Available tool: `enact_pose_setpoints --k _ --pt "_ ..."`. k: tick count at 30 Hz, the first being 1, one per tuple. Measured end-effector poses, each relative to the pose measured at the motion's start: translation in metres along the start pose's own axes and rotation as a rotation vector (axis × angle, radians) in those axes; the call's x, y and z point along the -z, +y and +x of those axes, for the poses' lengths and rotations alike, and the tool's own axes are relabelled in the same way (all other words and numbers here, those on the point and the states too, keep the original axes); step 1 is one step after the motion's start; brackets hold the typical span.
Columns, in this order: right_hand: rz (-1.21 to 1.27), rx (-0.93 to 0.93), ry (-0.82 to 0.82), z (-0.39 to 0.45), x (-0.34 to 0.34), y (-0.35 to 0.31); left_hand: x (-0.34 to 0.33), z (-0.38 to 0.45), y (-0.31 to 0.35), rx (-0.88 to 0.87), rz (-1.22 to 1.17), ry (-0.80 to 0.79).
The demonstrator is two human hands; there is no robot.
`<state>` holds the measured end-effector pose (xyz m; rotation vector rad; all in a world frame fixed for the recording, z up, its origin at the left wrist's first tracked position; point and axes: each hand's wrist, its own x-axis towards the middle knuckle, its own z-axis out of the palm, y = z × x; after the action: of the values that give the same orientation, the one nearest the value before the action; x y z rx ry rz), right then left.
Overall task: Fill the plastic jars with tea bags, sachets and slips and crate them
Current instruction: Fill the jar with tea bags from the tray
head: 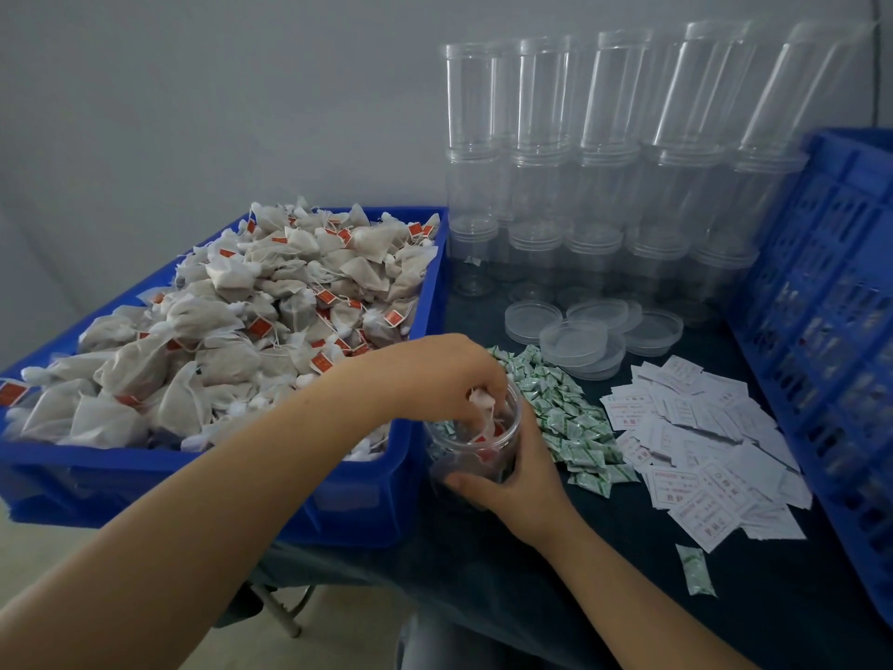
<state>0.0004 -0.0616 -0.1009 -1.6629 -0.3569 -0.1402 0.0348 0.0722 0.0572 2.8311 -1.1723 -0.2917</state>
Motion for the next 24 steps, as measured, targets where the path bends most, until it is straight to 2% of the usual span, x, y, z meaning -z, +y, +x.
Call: enact_pose_setpoints --k 7,12,18,24 --pt "-0.009 -0.014 0.027 0.0 0.0 -0.001 0.001 0.016 0.01 -0.026 0.013 -0.198" --pt "-0.04 -0.019 0.045 0.0 0.0 0.002 -0.009 0.022 0.011 0.03 -0.03 -0.363" --pt "-0.042 -0.067 0.035 -0.001 -0.001 0.006 -0.014 0.03 0.011 0.067 -0.027 -0.478" --pt "-0.026 -0.093 0.041 -0.002 -0.001 0.006 -0.012 0.037 0.016 0.023 0.007 -0.569"
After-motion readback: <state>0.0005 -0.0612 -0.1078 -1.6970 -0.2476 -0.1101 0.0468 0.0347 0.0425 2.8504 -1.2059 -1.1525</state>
